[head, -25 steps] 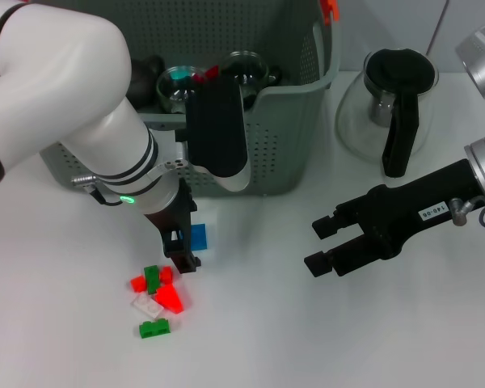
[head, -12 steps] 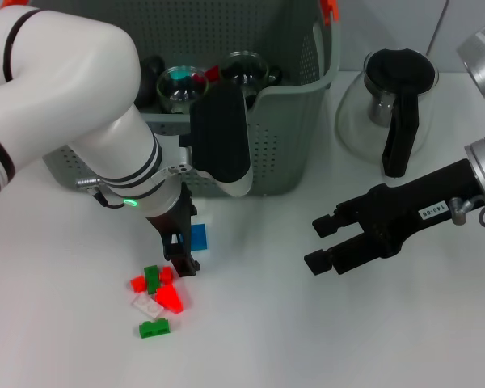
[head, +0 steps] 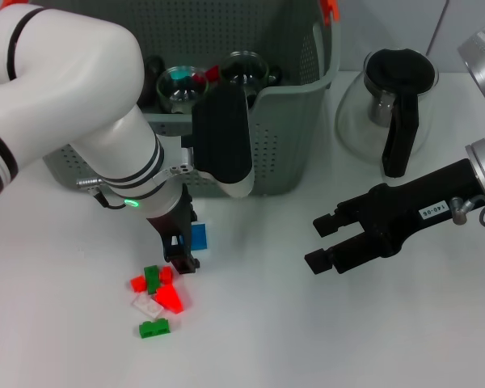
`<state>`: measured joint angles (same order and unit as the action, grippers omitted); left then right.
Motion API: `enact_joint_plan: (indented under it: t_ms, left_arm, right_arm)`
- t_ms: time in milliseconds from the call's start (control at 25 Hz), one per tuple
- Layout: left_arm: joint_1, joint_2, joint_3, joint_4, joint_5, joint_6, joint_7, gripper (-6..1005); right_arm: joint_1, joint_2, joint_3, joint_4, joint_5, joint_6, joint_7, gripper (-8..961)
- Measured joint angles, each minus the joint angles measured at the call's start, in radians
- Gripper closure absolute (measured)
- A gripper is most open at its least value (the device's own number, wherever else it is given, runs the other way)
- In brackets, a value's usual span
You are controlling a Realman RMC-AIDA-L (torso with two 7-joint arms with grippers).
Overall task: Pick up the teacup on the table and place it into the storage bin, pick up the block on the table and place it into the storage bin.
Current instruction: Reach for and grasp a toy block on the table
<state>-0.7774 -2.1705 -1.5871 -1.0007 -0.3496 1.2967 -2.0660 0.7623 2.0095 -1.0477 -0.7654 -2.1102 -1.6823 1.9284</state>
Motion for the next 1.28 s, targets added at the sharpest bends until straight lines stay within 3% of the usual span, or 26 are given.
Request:
enact_joint_plan:
  t_ms: [360, 680, 1280]
  left_arm:
    - [-0.015, 0.002, -0.012, -0.002, 0.001, 0.023, -0.005, 306]
    - [-0.032, 0.002, -0.027, 0.008, 0.000, 0.040, -0.008, 576]
    - [-0.038, 0.001, -0.035, 0.010, 0.000, 0.055, -0.024, 554]
  right_arm:
    - [0.000, -0.001, 0.000, 0.000, -0.001, 0.007, -0.001, 128]
    - [-0.002, -0.002, 0.011, 0.002, -0.002, 0.009, -0.017, 129]
    - [-0.011, -0.004, 0.012, 0.003, 0.002, 0.009, -0.025, 128]
